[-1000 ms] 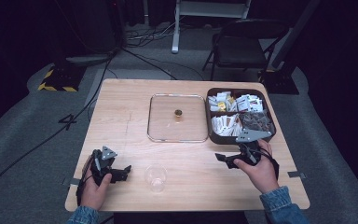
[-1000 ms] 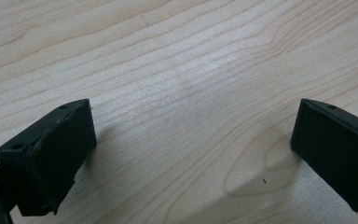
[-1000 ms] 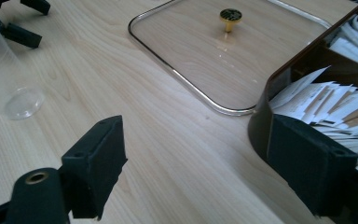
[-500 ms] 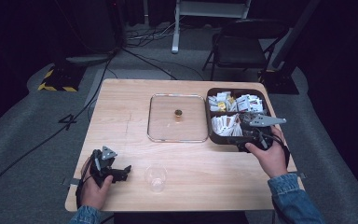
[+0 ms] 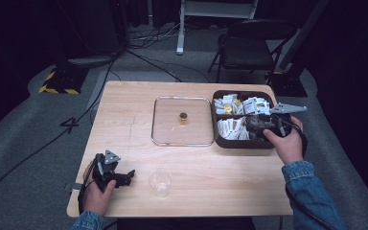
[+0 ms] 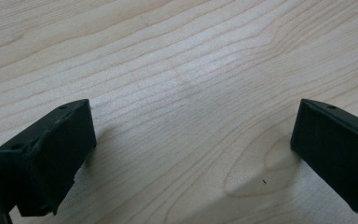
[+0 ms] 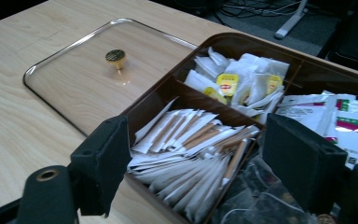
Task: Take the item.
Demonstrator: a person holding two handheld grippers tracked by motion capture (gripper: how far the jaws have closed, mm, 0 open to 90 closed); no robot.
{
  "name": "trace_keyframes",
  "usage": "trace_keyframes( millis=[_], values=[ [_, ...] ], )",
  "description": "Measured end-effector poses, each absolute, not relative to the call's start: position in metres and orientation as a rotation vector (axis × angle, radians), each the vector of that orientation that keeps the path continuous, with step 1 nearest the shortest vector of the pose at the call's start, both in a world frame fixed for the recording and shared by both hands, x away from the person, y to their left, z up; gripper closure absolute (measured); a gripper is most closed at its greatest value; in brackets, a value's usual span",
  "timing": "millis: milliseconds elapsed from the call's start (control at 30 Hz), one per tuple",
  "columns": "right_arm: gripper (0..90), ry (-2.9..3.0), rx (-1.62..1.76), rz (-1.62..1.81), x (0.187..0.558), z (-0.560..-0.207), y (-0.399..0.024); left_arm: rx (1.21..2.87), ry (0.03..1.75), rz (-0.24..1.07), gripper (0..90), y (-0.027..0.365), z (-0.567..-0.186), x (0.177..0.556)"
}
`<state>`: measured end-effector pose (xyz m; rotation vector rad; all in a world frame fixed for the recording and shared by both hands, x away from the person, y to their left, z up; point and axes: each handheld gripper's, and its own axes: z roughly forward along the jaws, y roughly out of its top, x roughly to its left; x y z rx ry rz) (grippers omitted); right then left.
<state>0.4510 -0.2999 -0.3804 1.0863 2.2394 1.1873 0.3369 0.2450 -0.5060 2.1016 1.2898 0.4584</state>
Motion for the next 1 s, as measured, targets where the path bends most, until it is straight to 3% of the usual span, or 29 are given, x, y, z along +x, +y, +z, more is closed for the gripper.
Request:
trace_keyframes(
  millis=[233,1000],
  values=[
    [21.9,2.201,1.114,1.191,0.47,-0.381,-0.316,2.103,1.29,0.454,0.2,0.245,-0.506,0.337],
    [38.5,2.237,1.238,1.031,0.501,-0.425,-0.349,2.105,1.286,0.455,0.2,0.245,-0.506,0.338]
  ],
)
